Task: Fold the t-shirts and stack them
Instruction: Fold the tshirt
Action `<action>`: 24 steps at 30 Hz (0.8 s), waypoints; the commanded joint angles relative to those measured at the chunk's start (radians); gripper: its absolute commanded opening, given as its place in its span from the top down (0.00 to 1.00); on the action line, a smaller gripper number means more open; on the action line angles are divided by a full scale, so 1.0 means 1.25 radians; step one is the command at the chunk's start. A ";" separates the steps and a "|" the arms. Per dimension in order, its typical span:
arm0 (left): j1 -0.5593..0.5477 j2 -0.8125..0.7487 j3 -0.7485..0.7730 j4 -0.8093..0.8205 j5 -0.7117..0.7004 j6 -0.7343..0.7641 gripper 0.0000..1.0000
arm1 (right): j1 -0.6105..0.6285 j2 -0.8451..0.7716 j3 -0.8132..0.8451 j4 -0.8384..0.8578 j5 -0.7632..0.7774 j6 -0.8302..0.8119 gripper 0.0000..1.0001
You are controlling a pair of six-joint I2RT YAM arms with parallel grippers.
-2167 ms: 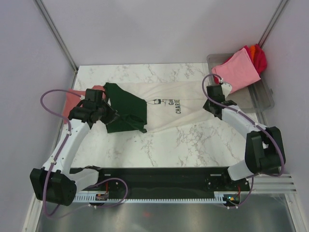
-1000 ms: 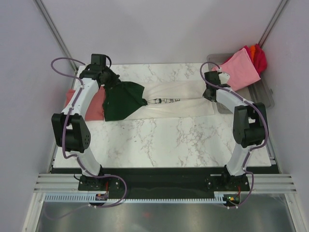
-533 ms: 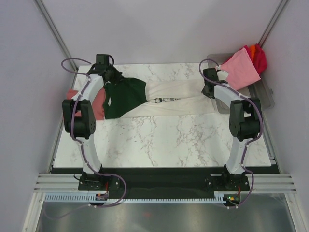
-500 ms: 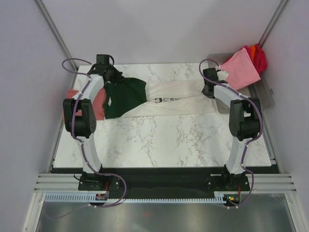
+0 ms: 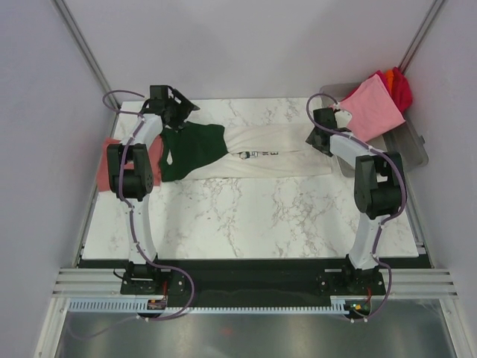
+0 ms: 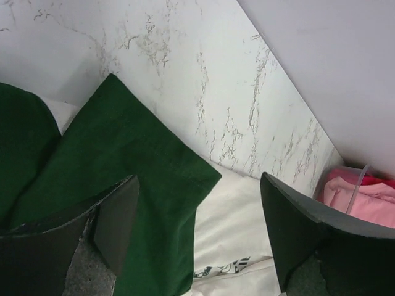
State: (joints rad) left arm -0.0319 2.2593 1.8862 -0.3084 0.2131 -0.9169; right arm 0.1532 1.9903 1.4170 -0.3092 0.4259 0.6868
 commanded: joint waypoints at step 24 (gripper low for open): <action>-0.033 -0.552 -0.586 0.037 -0.020 0.098 0.18 | 0.030 -0.326 -0.381 0.185 -0.232 -0.029 0.44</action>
State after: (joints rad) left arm -0.0681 1.5841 1.2388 -0.2588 0.1818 -0.8009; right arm 0.1818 1.6264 0.9730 -0.1253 0.1459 0.6498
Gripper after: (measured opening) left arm 0.832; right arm 0.556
